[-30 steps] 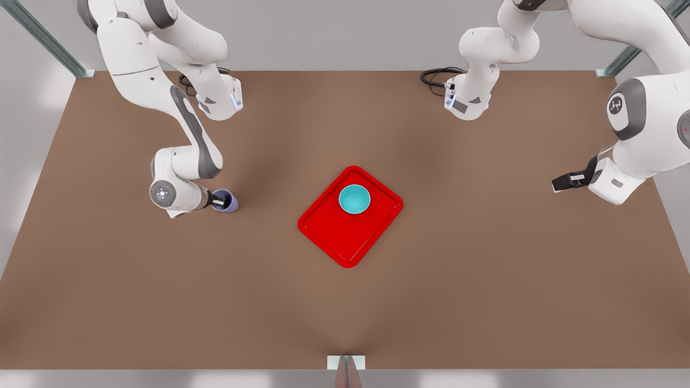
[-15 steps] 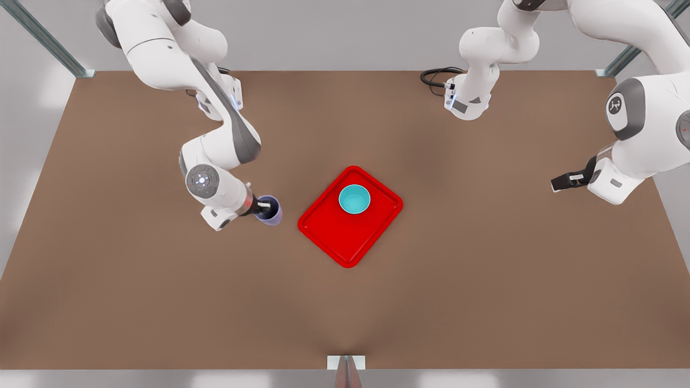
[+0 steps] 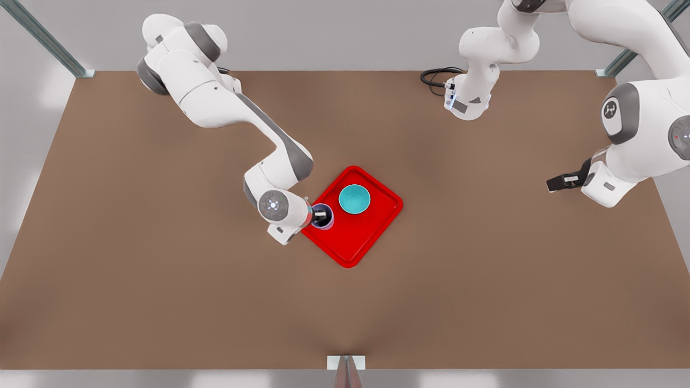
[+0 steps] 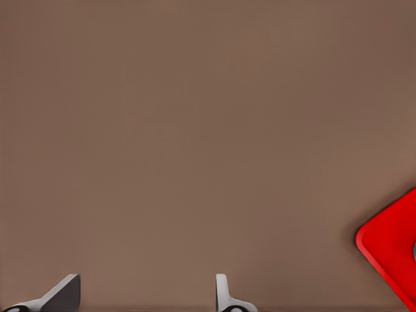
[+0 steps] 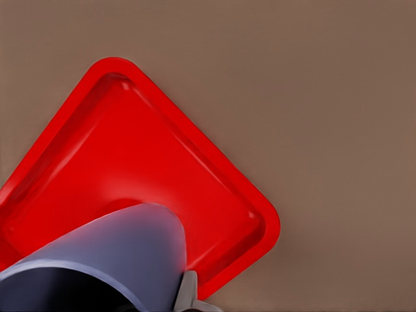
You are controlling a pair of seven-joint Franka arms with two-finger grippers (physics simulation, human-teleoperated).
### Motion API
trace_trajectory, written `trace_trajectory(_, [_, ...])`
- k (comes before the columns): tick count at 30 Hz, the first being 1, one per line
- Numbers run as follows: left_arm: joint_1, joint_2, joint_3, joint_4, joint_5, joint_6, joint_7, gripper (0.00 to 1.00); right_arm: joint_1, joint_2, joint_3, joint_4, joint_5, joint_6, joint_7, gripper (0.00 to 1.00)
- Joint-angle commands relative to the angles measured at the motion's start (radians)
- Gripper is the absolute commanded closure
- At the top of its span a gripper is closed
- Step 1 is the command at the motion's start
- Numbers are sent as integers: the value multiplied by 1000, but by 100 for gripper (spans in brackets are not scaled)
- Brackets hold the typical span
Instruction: Place the bowl on the tray with the left arm and the cup on the tray with the right arm
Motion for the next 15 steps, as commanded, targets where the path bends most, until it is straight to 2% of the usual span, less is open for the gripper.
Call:
trace_trajectory(1, [1, 0, 0, 0, 0, 0, 0, 0, 9, 13, -1, 16, -8, 4, 1, 79])
trace_trajectory(4, [1, 0, 0, 0, 0, 0, 0, 0, 84, 70, -52, 83, -5, 4, 4, 79])
trace_trajectory(15, [1, 6, 0, 0, 0, -2, 0, 0, 95, 145, -64, 95, -6, 6, 35, 78])
